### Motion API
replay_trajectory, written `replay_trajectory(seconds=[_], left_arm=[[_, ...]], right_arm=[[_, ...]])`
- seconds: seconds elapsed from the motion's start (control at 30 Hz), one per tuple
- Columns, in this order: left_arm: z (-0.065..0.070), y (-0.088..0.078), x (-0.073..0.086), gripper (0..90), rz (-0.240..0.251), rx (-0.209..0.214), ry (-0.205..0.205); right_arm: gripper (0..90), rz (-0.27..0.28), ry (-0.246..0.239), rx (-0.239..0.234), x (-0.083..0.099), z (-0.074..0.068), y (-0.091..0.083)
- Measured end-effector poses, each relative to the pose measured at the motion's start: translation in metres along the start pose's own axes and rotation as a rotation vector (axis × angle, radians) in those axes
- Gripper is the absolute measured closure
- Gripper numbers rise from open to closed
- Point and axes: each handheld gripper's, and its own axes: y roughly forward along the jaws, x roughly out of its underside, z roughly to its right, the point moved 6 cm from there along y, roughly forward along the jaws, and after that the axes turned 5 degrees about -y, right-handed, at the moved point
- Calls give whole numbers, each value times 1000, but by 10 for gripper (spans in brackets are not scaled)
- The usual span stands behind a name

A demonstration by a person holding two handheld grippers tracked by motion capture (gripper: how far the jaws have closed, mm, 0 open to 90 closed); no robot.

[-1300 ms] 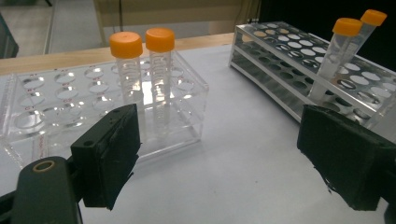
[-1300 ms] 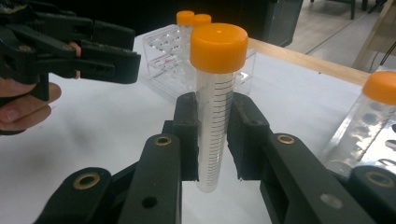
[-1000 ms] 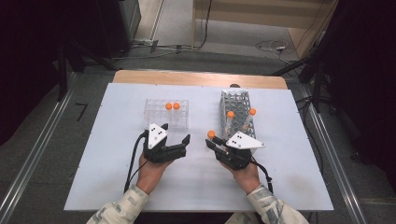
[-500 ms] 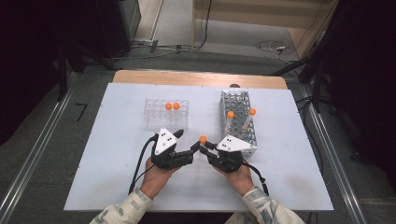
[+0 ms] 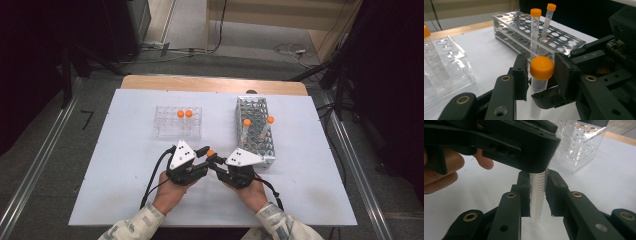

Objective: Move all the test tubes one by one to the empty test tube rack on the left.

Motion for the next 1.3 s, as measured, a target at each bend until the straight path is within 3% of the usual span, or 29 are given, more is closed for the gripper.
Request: replay_trajectory(seconds=[0.1,0.5,0.67,0.83,0.97,1.3], left_arm=[[0,0,0,696,1,-3,6],[0,-3,-3,709,25,1,4],[-6,-6,-6,709,38,-19,-1],[-24,-10,-10,709,57,-80,-25],[-37,-14,-12,709,69,-118,-42],[-60,-23,-22,709,91,-187,-78]], right_arm=[[715,2,0,0,0,0,0],[703,15,0,-3,-3,0,-3],[567,8,18,4,-3,4,-5],[416,-7,32,25,-2,11,-7],[345,-29,51,49,0,17,-10],[319,-31,72,81,2,31,-22]])
